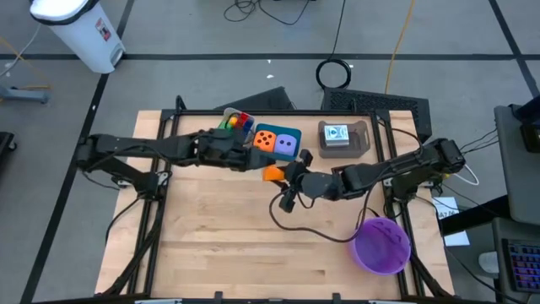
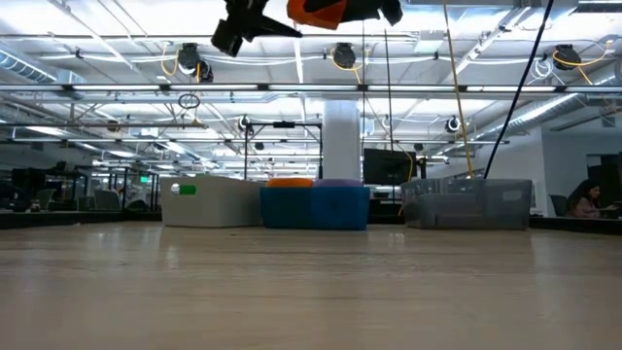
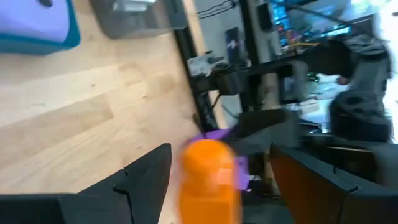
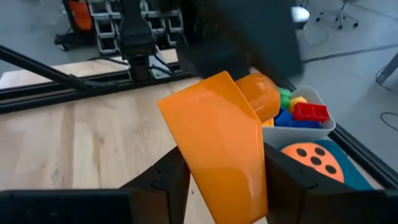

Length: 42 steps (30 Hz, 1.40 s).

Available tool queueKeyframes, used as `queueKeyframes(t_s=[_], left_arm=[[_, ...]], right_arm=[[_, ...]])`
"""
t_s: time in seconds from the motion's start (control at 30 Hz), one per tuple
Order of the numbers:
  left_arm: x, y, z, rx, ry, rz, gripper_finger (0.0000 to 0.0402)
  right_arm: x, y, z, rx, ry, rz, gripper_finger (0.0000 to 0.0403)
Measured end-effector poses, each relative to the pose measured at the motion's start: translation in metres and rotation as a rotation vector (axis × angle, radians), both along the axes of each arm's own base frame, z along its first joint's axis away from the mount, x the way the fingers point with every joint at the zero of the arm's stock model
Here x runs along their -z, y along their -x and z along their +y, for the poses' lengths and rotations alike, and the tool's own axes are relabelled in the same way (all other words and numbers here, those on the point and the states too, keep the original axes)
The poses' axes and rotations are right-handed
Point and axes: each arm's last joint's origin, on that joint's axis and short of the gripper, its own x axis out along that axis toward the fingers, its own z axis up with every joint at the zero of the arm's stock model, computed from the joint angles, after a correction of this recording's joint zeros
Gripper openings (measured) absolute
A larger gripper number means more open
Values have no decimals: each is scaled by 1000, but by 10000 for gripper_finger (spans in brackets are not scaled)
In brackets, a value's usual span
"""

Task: Pick & Place Toys
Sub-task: Put the orange game piece into the gray bin

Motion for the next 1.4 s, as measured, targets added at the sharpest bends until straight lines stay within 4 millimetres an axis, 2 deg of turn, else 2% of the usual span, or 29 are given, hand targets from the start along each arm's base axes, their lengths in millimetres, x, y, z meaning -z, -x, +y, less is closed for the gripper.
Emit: queueKeyframes(t_s=[0.27, 0.47, 0.87, 1.03, 1.23, 1.4], left_arm=[[11, -15, -2, 77, 45, -4, 280], [12, -16, -1, 80, 34, -4, 274], [12, -16, 2, 106, 24, 2, 160], [12, -16, 2, 110, 1, 2, 140], [12, -16, 6, 118, -34, -2, 152], [10, -16, 11, 140, -60, -24, 143]], right_arm=[[-1, 0, -3, 38, 34, -3, 146], [-1, 0, -5, 41, 39, -1, 142], [-3, -2, -9, 53, 45, -19, 147], [-3, -2, -9, 48, 44, -18, 167], [-3, -3, -11, 11, 26, -13, 198], [-12, 4, -12, -6, 41, -25, 227]])
